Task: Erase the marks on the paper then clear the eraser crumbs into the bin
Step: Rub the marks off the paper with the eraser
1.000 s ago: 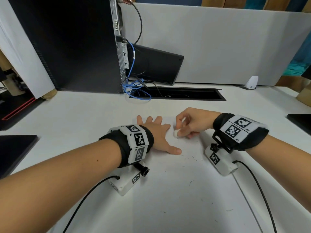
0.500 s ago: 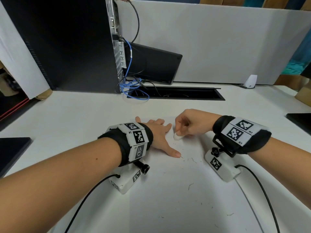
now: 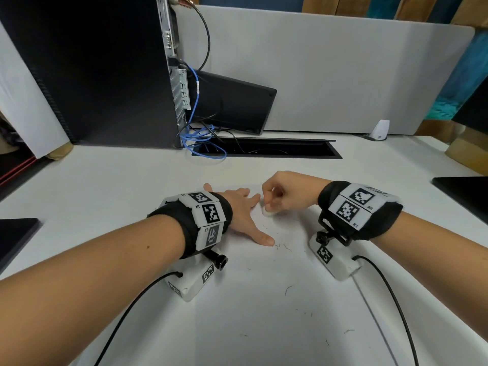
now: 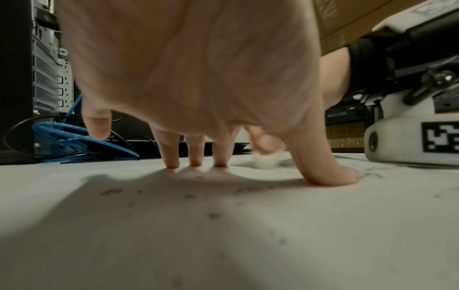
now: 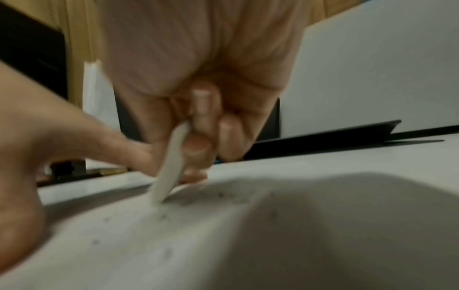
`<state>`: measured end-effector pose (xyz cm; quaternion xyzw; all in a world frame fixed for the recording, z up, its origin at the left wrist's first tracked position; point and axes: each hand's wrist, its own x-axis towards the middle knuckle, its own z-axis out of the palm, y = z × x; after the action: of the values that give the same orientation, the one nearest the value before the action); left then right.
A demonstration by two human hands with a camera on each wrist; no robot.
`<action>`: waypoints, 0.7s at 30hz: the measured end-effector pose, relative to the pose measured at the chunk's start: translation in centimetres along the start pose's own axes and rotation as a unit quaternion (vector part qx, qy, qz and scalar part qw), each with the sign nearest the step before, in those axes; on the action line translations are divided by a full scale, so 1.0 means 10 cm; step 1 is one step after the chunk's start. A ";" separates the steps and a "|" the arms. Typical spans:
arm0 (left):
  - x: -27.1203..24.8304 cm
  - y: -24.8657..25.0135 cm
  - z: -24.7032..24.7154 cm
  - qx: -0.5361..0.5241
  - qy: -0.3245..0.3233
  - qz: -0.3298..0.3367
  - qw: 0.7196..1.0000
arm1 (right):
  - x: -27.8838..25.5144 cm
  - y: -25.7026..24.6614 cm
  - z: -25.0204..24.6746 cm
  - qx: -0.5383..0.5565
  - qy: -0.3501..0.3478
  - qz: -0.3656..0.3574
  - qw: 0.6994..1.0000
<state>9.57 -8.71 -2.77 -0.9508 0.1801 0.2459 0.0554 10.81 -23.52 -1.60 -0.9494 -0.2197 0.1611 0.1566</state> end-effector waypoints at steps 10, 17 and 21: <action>0.00 -0.01 0.00 -0.009 -0.001 -0.005 1.000 | 0.00 0.01 -0.04 0.005 0.004 -0.007 1.000; -0.05 0.00 -0.01 0.008 0.010 -0.018 1.000 | -0.13 0.10 -0.27 0.026 0.066 0.043 0.997; -0.15 -0.05 -0.06 0.040 0.010 -0.043 0.998 | -0.22 0.14 -0.36 0.079 0.034 0.051 0.995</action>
<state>8.78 -7.85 -1.53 -0.9571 0.1489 0.2266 0.1019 10.82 -26.56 1.66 -0.9490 -0.1519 0.1536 0.2298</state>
